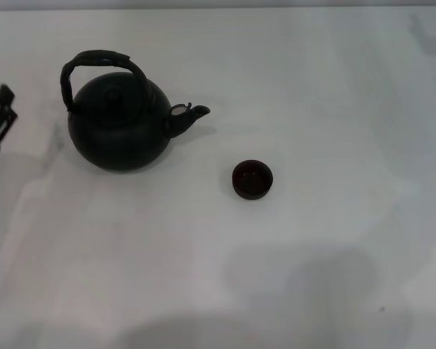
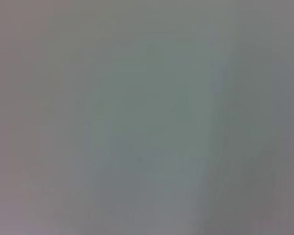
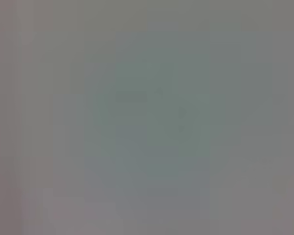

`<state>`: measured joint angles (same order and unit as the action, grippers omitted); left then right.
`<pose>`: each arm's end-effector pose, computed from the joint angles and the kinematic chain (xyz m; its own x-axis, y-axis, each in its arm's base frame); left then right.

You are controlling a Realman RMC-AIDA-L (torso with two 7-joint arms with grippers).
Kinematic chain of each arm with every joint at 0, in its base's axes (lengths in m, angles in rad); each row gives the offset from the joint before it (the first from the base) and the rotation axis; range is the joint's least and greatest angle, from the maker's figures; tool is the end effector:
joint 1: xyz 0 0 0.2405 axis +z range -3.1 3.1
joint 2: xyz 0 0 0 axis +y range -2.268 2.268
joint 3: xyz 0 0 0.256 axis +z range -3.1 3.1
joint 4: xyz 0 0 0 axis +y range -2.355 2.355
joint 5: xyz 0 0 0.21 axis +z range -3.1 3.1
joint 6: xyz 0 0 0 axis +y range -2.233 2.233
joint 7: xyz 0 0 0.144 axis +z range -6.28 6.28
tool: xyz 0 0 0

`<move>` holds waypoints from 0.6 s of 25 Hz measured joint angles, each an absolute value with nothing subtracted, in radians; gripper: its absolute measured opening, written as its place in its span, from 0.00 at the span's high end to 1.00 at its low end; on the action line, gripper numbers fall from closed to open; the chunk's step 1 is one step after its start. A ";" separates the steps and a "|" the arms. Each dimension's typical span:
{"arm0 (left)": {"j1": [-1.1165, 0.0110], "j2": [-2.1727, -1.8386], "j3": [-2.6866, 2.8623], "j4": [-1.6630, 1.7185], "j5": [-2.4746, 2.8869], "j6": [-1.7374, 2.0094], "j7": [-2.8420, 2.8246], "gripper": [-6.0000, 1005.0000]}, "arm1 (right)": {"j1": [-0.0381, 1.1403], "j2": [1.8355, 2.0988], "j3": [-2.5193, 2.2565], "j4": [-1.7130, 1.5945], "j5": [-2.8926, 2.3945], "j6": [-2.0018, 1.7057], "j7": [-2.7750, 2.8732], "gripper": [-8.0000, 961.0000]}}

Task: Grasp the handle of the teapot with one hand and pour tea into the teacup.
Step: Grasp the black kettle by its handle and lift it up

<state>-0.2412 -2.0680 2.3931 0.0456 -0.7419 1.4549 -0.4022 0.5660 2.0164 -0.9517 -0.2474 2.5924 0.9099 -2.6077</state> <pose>-0.3631 0.2433 -0.0040 0.6073 -0.0369 0.7936 0.7674 -0.2313 -0.5980 0.3235 0.4075 0.0596 0.6585 0.0176 -0.7524 -0.7454 -0.1227 -0.6552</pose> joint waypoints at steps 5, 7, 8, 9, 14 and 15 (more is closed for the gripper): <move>-0.216 -2.067 2.393 0.005 -0.639 1.530 -0.433 0.13 | 0.593 2.014 -0.941 -0.248 2.594 0.852 -2.599 0.12; -0.227 -2.066 2.393 -0.003 -0.593 1.531 -0.461 0.13 | 0.604 2.014 -0.930 -0.248 2.595 0.841 -2.595 0.12; -0.227 -2.066 2.393 -0.003 -0.593 1.531 -0.461 0.13 | 0.604 2.014 -0.930 -0.248 2.595 0.841 -2.595 0.12; -0.233 -2.066 2.393 -0.005 -0.588 1.527 -0.463 0.13 | 0.608 2.014 -0.927 -0.247 2.595 0.840 -2.594 0.12; -0.271 -2.072 2.392 -0.011 -0.586 1.477 -0.457 0.13 | 0.615 2.016 -0.924 -0.244 2.596 0.839 -2.589 0.12; -0.291 -2.074 2.393 -0.007 -0.579 1.444 -0.457 0.13 | 0.610 2.017 -0.924 -0.242 2.596 0.842 -2.586 0.12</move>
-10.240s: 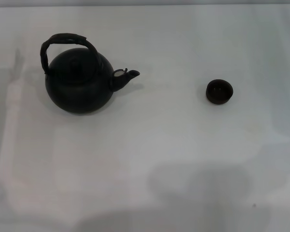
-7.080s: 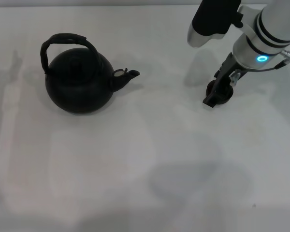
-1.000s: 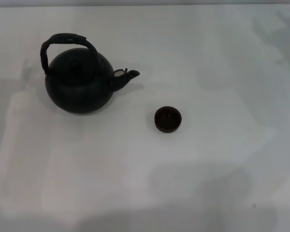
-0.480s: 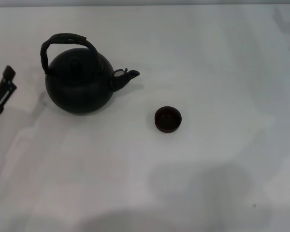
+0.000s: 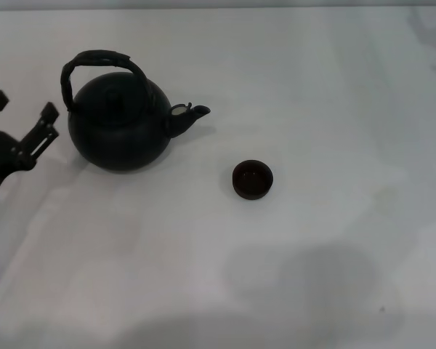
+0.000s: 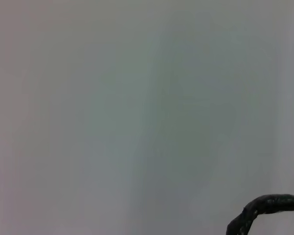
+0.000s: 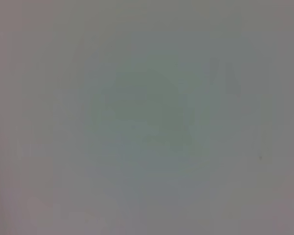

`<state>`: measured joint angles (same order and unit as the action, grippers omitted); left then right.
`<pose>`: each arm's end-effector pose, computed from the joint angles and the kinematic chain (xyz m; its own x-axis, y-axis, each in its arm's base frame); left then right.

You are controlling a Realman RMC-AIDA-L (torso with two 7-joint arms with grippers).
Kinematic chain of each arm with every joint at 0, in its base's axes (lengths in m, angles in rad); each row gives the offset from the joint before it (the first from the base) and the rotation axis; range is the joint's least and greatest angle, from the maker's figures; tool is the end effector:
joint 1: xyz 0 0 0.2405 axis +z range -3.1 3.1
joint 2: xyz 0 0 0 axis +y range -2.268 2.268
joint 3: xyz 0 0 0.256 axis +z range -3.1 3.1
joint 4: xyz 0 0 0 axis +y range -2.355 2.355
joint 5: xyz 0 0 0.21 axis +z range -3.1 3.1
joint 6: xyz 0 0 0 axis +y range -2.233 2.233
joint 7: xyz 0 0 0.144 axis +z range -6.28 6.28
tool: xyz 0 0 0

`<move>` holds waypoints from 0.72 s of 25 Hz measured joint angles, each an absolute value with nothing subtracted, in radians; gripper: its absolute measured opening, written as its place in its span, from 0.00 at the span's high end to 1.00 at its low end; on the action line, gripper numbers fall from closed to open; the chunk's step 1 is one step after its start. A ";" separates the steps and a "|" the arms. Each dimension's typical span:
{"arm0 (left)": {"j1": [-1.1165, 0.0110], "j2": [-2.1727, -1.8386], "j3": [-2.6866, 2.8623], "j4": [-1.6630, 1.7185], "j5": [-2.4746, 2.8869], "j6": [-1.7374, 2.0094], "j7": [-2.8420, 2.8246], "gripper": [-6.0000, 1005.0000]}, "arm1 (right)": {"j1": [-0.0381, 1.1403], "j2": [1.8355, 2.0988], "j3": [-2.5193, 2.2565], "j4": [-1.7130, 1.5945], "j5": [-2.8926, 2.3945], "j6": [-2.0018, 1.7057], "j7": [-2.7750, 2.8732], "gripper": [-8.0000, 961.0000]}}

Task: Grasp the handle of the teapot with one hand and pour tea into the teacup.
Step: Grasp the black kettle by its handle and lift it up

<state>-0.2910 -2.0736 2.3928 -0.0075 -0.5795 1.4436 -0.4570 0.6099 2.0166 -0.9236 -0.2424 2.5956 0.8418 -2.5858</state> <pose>-0.3525 0.2491 -0.0222 0.6286 0.0424 0.7765 0.7278 -0.3839 -0.5682 0.3181 0.4215 0.0598 0.6331 -0.0098 -0.7740 -0.7711 -0.0955 -0.6295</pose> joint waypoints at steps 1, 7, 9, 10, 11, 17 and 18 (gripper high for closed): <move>-0.291 -2.074 2.393 -0.007 -0.579 1.444 -0.457 0.13 | 0.610 2.017 -0.924 -0.242 2.596 0.842 -2.586 0.12; -0.339 -2.077 2.393 0.003 -0.569 1.369 -0.455 0.16 | 0.596 2.021 -0.923 -0.238 2.597 0.850 -2.579 0.12; -0.346 -2.077 2.393 0.005 -0.566 1.355 -0.455 0.17 | 0.592 2.021 -0.923 -0.237 2.597 0.858 -2.577 0.12; -0.356 -2.077 2.393 0.008 -0.566 1.335 -0.455 0.17 | 0.590 2.021 -0.923 -0.237 2.597 0.865 -2.577 0.12; -0.360 -2.077 2.393 0.008 -0.566 1.325 -0.455 0.18 | 0.589 2.021 -0.922 -0.237 2.597 0.871 -2.577 0.12; -0.380 -2.077 2.393 0.008 -0.560 1.284 -0.454 0.21 | 0.588 2.022 -0.922 -0.236 2.597 0.880 -2.576 0.12; -0.382 -2.077 2.393 0.008 -0.558 1.282 -0.454 0.21 | 0.588 2.022 -0.922 -0.236 2.597 0.880 -2.576 0.12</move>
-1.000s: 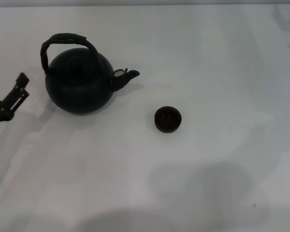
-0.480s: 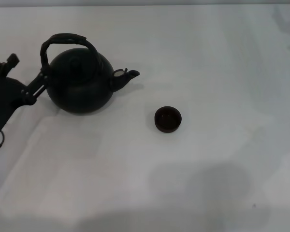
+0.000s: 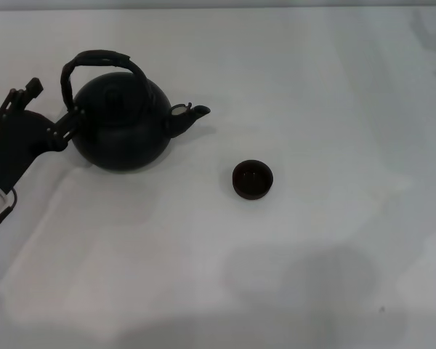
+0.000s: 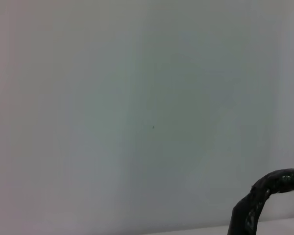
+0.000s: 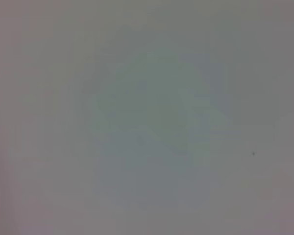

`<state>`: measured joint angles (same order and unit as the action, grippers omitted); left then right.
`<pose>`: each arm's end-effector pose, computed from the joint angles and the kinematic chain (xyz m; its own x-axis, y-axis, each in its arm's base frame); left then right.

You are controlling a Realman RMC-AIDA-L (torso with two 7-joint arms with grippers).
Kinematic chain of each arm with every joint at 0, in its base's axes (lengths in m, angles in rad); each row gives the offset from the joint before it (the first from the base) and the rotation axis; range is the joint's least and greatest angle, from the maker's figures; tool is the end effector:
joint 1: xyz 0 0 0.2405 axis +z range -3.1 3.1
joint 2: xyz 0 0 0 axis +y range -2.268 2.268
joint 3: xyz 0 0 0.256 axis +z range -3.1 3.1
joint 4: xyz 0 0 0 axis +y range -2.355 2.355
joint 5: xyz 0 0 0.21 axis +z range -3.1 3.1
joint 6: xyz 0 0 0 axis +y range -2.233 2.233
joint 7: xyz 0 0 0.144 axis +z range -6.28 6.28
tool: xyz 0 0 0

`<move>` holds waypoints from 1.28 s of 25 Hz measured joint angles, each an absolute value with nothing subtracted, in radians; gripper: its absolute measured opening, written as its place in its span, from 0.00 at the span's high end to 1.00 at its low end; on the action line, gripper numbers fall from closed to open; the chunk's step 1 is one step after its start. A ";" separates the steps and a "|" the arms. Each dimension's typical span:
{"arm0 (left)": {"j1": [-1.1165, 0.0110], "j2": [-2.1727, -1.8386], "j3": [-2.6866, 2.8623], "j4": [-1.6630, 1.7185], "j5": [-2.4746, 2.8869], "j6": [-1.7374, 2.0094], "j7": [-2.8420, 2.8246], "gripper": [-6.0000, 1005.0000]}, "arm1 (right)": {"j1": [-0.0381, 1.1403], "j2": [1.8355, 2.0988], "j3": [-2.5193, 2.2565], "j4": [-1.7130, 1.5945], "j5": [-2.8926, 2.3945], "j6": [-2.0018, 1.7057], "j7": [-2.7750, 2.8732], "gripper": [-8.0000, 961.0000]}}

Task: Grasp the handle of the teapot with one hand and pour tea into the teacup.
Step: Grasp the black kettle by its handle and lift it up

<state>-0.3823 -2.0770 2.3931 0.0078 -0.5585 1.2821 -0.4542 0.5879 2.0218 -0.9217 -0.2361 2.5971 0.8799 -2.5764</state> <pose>-0.3436 0.2832 -0.0376 0.6693 0.1155 0.7340 0.7055 -0.4087 -0.5790 0.3227 0.4128 0.0581 0.6169 0.0006 -0.7870 -0.7833 -0.0968 -0.6141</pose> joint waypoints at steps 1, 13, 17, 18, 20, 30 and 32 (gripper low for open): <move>-0.383 -2.077 2.393 0.008 -0.559 1.282 -0.454 0.22 | 0.588 2.022 -0.922 -0.236 2.597 0.880 -2.576 0.12; -0.393 -2.078 2.386 0.009 -0.566 1.277 -0.448 0.27 | 0.589 2.021 -0.923 -0.236 2.597 0.880 -2.575 0.12; -0.393 -2.078 2.384 0.022 -0.568 1.254 -0.427 0.29 | 0.589 2.021 -0.927 -0.235 2.596 0.880 -2.574 0.12; -0.393 -2.078 2.384 0.025 -0.568 1.250 -0.425 0.29 | 0.589 2.021 -0.929 -0.235 2.595 0.879 -2.574 0.12; -0.393 -2.079 2.384 0.036 -0.568 1.234 -0.418 0.30 | 0.589 2.021 -0.932 -0.235 2.592 0.878 -2.574 0.12; -0.404 -2.079 2.384 0.059 -0.568 1.215 -0.371 0.46 | 0.590 2.023 -0.934 -0.221 2.589 0.879 -2.574 0.12; -0.407 -2.079 2.384 0.060 -0.568 1.215 -0.358 0.46 | 0.589 2.024 -0.934 -0.221 2.589 0.879 -2.574 0.12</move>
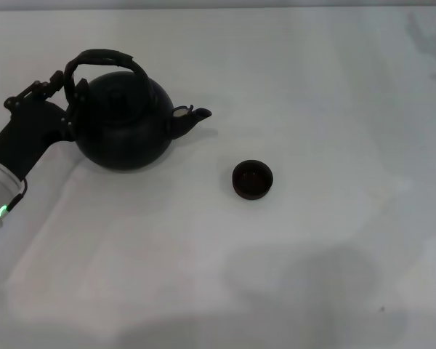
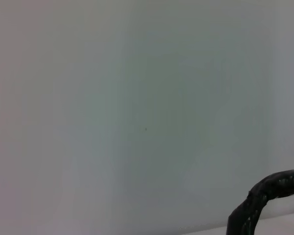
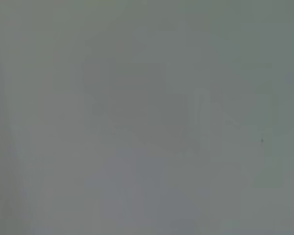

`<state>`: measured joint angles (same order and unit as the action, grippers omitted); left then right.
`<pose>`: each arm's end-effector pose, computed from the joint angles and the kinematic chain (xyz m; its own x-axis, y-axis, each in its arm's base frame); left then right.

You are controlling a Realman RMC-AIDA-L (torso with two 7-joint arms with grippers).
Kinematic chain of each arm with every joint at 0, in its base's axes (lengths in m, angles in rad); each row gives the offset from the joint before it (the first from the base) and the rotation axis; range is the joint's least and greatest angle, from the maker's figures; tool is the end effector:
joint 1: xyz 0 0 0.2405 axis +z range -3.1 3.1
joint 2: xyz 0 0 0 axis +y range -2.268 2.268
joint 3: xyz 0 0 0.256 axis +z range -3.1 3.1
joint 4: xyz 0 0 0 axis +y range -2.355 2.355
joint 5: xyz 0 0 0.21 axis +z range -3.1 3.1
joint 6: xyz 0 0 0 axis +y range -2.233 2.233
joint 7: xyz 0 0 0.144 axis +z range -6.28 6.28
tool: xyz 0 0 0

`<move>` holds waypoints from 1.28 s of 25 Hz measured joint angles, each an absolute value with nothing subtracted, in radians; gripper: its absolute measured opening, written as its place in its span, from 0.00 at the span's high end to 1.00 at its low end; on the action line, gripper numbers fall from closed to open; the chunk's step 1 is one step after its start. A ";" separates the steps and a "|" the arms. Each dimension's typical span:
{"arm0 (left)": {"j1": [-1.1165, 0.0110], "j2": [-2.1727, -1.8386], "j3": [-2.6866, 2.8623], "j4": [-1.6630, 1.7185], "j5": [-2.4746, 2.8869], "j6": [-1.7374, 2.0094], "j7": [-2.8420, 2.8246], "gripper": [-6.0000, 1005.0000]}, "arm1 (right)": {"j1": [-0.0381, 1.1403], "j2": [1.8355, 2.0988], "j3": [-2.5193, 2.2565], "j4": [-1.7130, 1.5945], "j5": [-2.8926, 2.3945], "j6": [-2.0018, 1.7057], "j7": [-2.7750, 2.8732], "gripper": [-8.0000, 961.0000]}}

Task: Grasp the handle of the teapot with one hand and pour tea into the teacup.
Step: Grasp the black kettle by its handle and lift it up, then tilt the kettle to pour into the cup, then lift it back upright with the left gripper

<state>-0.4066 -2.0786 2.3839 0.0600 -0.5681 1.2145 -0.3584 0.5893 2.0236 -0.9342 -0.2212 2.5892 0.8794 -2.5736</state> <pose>-0.3329 0.2974 -0.0454 0.7182 0.0889 0.6902 0.6563 -0.4162 -0.6293 0.3232 0.4109 0.0513 0.6191 -0.0207 -0.7851 -0.7818 -0.1107 -0.6136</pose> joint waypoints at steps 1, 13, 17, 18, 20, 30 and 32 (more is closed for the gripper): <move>-0.409 -2.079 2.384 0.060 -0.568 1.215 -0.350 0.51 | 0.588 2.024 -0.934 -0.221 2.589 0.880 -2.573 0.12; -0.419 -2.079 2.381 0.060 -0.568 1.215 -0.338 0.89 | 0.592 2.025 -0.934 -0.210 2.589 0.881 -2.572 0.12; -0.419 -2.077 2.379 0.071 -0.575 1.222 -0.338 0.89 | 0.594 2.025 -0.934 -0.210 2.589 0.881 -2.572 0.12; -0.419 -2.076 2.379 0.078 -0.576 1.222 -0.338 0.89 | 0.594 2.025 -0.934 -0.210 2.589 0.881 -2.572 0.12; -0.422 -2.073 2.379 0.087 -0.576 1.229 -0.337 0.89 | 0.594 2.025 -0.934 -0.210 2.589 0.880 -2.572 0.12; -0.485 -2.075 2.392 0.108 -0.553 1.237 -0.201 0.88 | 0.590 2.023 -0.934 -0.210 2.590 0.875 -2.572 0.12; -0.490 -2.075 2.392 0.110 -0.549 1.237 -0.191 0.88 | 0.589 2.023 -0.934 -0.210 2.590 0.875 -2.572 0.12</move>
